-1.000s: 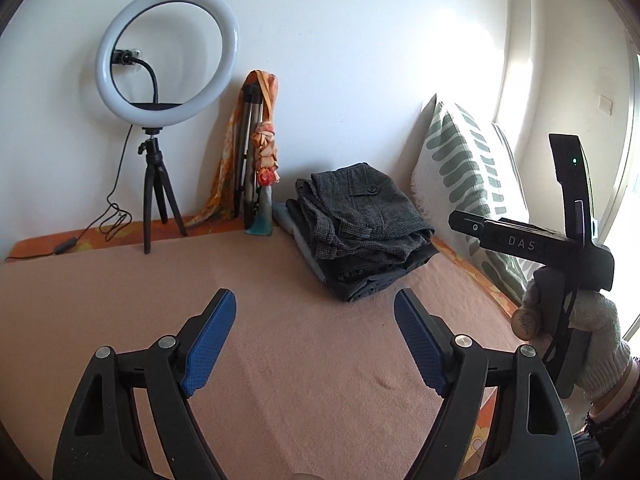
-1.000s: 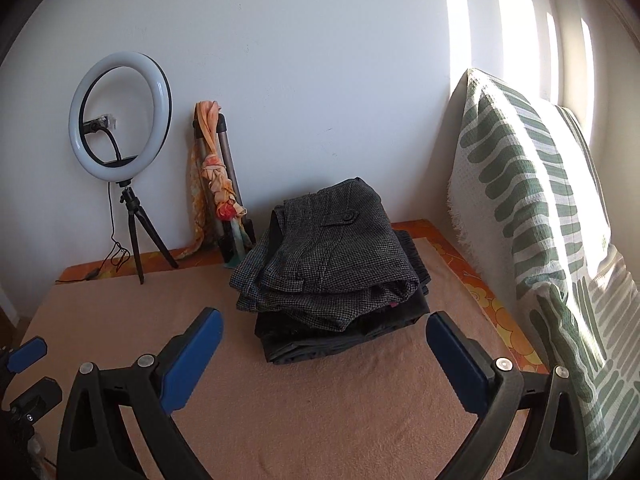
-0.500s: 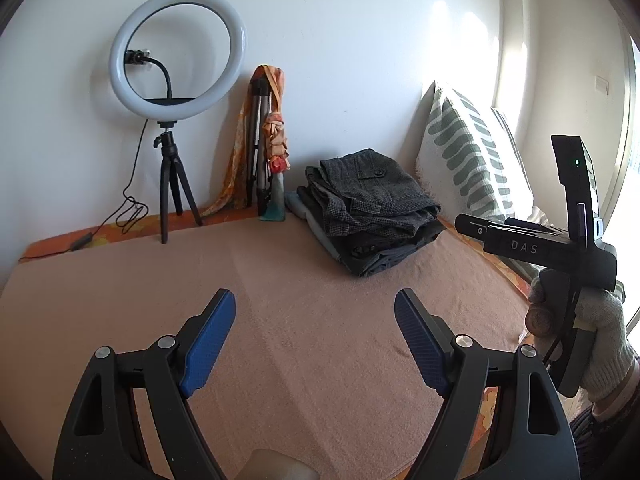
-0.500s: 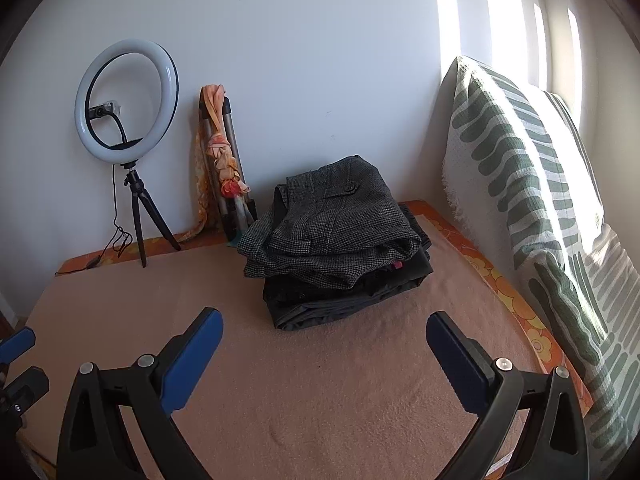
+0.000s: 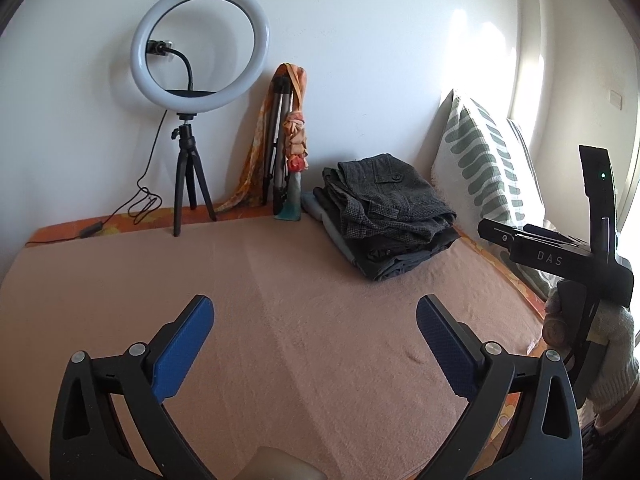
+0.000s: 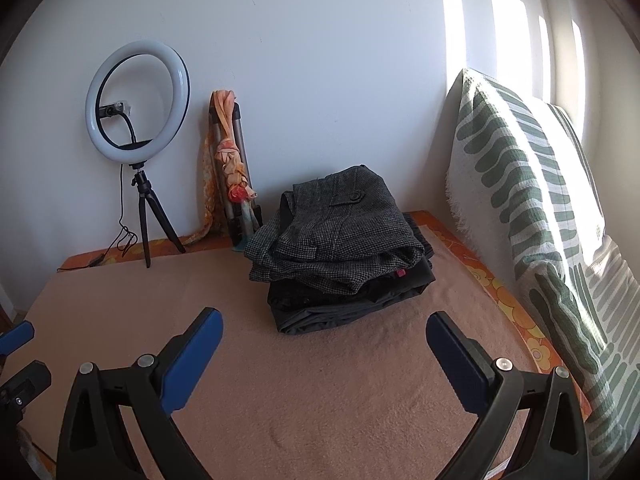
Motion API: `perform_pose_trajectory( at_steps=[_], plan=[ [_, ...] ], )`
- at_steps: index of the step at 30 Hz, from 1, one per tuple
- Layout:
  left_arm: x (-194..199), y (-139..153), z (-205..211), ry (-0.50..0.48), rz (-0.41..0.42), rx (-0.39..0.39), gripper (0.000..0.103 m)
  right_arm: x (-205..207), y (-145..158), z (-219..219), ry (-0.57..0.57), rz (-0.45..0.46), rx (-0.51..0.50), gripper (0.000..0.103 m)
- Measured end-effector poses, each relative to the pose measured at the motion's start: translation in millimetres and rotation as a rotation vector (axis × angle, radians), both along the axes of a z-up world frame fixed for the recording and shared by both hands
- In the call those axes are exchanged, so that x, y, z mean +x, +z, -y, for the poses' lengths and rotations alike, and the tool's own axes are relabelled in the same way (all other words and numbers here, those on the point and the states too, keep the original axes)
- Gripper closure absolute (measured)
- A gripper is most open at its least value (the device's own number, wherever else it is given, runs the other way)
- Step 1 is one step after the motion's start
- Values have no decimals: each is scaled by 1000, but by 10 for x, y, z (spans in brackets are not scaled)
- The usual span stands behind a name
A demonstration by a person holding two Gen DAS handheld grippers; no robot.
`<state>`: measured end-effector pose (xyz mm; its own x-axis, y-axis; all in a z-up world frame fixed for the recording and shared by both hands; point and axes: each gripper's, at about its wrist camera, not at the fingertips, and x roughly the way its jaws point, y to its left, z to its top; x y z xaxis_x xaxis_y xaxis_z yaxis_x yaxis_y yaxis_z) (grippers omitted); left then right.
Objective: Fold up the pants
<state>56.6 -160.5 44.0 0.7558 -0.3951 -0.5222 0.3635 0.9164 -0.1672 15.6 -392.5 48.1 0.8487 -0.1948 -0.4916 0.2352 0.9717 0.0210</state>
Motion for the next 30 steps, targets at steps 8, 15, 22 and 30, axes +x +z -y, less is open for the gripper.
perform_pose_trajectory(
  at_steps=[8,15,22,30],
  plan=[
    [38,-47,-79,27,-21,6,2,-23,-10,22,-20,8,-4,0],
    [1,-34,-40,16,-10,23,2,-54,14,57,-34,17,5,0],
    [-6,-50,-12,1,-10,37,2,-58,23,65,-37,19,11,0],
    [-7,-45,-15,0,-10,37,2,-65,12,29,-32,18,11,0]
  ],
)
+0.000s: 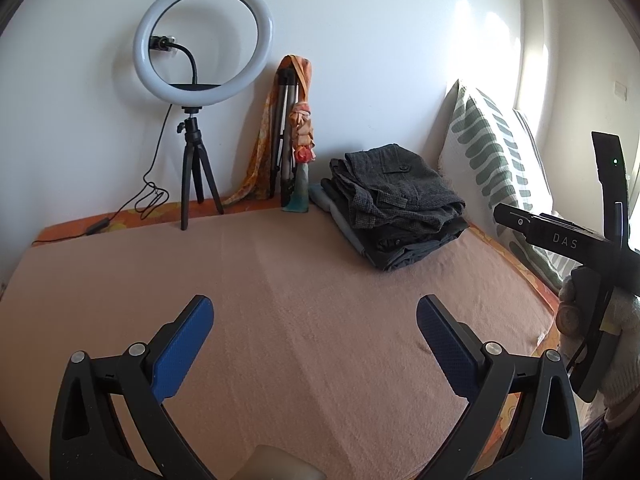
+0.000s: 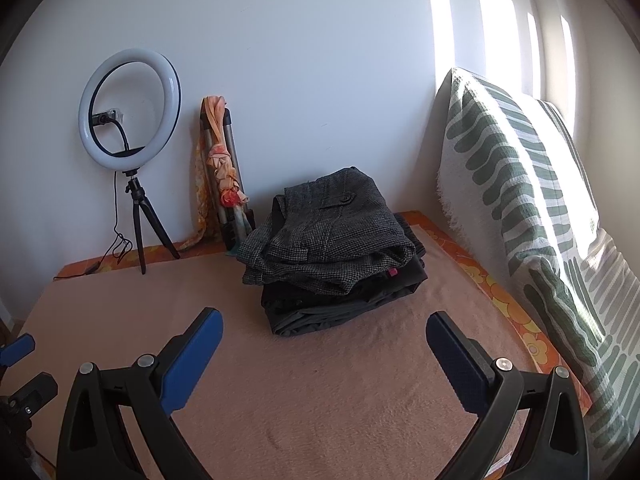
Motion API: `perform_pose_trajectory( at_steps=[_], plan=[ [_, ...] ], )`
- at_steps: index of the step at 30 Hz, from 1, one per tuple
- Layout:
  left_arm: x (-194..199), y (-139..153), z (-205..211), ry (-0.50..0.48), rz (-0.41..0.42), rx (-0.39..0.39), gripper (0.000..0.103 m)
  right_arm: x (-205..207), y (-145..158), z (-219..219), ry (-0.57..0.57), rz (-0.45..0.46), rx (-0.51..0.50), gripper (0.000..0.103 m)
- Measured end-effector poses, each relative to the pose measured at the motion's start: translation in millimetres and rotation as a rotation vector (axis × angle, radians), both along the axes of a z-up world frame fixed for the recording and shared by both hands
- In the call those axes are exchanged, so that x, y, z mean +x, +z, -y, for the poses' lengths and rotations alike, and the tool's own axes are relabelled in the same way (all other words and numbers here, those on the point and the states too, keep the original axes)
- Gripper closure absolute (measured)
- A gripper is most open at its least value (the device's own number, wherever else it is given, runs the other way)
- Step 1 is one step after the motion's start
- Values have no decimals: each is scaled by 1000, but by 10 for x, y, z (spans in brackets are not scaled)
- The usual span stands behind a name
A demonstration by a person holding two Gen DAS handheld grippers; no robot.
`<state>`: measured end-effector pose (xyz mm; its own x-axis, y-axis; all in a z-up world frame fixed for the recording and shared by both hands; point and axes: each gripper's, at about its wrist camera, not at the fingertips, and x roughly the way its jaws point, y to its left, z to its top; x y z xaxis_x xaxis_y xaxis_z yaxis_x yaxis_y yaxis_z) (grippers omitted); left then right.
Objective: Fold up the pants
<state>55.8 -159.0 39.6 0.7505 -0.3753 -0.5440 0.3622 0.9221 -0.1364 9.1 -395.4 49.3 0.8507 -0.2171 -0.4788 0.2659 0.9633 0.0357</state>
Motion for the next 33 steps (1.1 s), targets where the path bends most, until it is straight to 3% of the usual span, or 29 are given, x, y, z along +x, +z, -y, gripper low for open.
perform_pose_trajectory(
  at_steps=[33],
  plan=[
    [-31,49,-19,-23,14,4,2,-37,-31,-58,9,-7,5,0]
  ],
)
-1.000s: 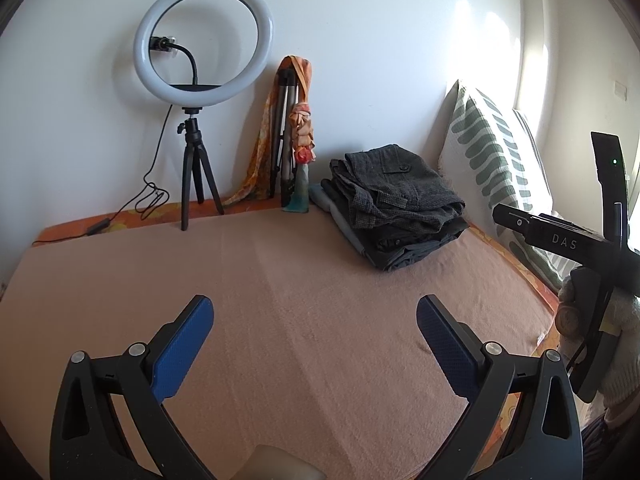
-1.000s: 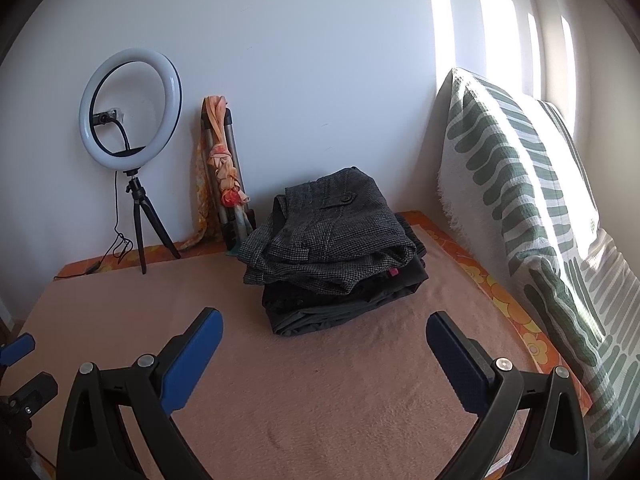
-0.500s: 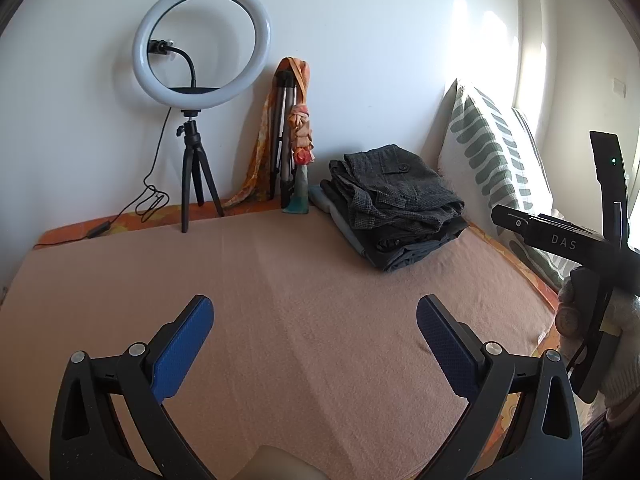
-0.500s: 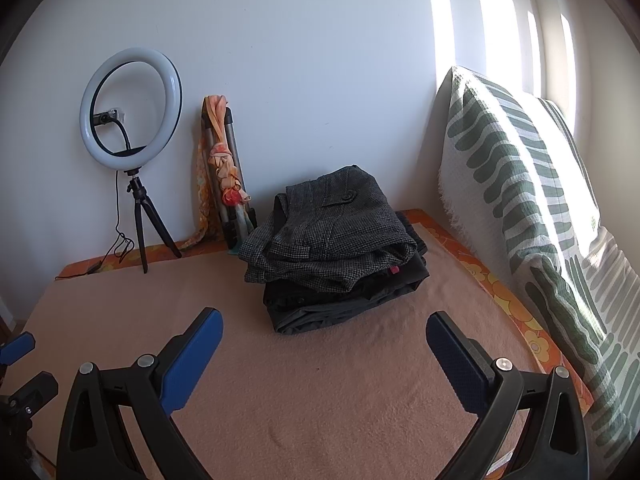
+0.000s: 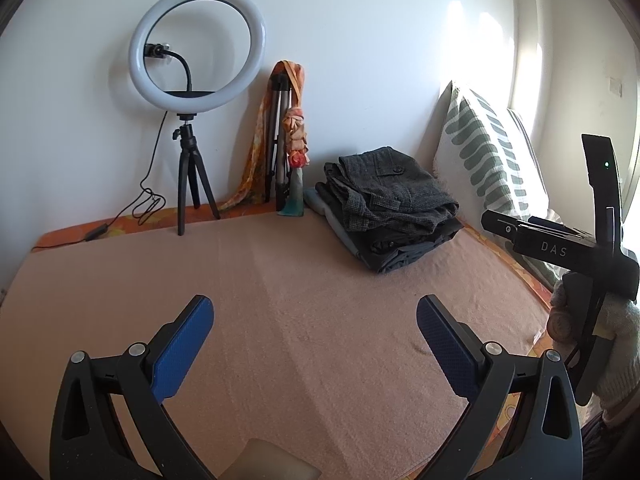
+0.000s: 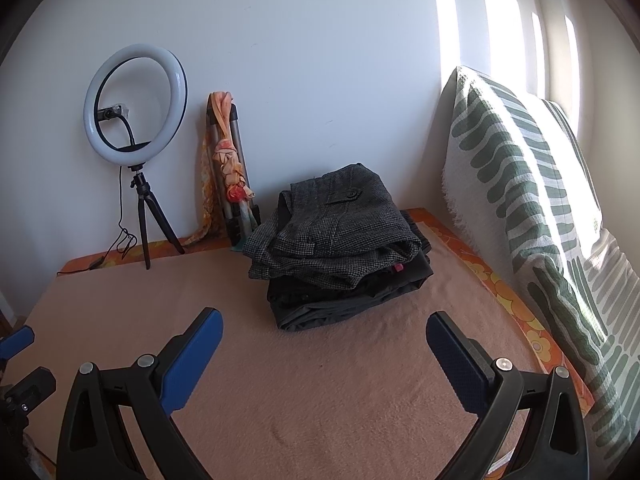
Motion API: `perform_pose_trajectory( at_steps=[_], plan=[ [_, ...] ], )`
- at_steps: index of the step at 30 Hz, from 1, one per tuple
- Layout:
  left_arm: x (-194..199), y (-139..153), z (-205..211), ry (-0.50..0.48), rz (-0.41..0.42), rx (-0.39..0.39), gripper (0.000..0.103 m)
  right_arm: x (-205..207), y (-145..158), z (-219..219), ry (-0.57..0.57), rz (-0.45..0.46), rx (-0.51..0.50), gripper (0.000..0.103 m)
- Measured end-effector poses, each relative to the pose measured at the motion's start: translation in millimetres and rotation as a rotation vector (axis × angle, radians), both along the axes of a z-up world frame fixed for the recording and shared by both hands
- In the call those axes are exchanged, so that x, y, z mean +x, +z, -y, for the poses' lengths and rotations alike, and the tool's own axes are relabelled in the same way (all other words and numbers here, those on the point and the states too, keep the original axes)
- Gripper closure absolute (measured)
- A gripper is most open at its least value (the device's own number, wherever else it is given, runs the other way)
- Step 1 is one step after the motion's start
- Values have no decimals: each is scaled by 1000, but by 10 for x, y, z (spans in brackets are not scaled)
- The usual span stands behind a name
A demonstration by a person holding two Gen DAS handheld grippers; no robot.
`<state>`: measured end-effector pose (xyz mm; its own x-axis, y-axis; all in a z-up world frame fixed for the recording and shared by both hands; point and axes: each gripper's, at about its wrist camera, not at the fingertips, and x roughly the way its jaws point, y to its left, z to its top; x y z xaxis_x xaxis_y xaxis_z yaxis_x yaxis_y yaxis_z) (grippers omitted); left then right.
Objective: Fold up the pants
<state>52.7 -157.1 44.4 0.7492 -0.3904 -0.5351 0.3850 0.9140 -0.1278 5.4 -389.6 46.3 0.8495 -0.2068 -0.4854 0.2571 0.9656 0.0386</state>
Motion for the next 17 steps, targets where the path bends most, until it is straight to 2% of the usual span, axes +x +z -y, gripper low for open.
perform_pose_trajectory(
  at_steps=[17],
  plan=[
    [-43,-15,-20,15,25,38,2,56,-13,-58,18,-10,-3,0]
  ],
)
